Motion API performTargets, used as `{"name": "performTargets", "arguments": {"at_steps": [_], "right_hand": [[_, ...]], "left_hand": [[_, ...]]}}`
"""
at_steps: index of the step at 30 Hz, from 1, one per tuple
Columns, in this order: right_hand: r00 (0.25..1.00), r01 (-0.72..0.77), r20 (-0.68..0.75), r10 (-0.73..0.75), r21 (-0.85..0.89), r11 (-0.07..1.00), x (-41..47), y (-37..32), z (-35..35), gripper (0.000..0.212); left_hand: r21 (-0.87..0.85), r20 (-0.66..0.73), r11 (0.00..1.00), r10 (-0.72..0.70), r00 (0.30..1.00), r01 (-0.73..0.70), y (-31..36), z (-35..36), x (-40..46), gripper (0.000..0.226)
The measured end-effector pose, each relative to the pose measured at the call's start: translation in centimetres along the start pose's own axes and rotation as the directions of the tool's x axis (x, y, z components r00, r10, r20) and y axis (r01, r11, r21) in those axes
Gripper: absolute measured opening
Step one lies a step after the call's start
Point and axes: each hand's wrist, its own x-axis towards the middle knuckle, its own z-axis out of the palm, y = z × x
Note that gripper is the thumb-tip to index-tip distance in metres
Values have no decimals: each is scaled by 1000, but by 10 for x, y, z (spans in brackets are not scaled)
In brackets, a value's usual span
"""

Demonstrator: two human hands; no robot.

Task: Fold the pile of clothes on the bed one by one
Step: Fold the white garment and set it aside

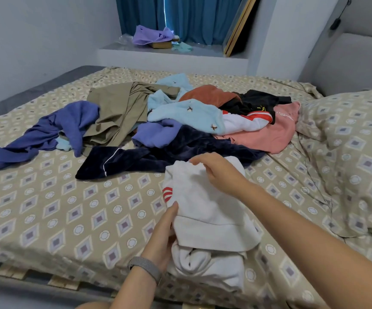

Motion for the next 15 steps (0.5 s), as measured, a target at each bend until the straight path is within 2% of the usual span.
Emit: {"name": "performTargets", "arguments": {"at_steps": [2, 5, 7, 9, 11, 12, 15], "right_hand": [[988, 20, 152, -12, -47, 999, 33, 10, 4, 58], [911, 82, 413, -23, -128, 988, 66, 15, 27, 57], [839, 171, 544, 23, -304, 937, 81, 13, 43, 58], [788, 228, 611, 81, -412, 882, 93, 11, 48, 49], [760, 226, 640, 111, -420, 879, 102, 16, 46, 44], [752, 205, 650, 113, -394, 896, 106, 21, 45, 46], [758, 142, 650, 53, -243, 960, 116, 30, 41, 47]], "left_hand": [[17, 71, 999, 38, 997, -39, -2, 0, 8, 35], [208, -32, 966, 163, 986, -153, -4, -4, 20, 62], [364, -49, 911, 228, 972, -195, -5, -5, 26, 58], [500, -62, 837, 292, 954, -223, 0, -10, 30, 44], [686, -155, 713, 341, 927, -147, 3, -23, 33, 40], [766, -201, 641, 327, 923, -60, 3, -30, 35, 47], [863, -290, 476, 186, 939, 172, 4, -40, 36, 65]]}}
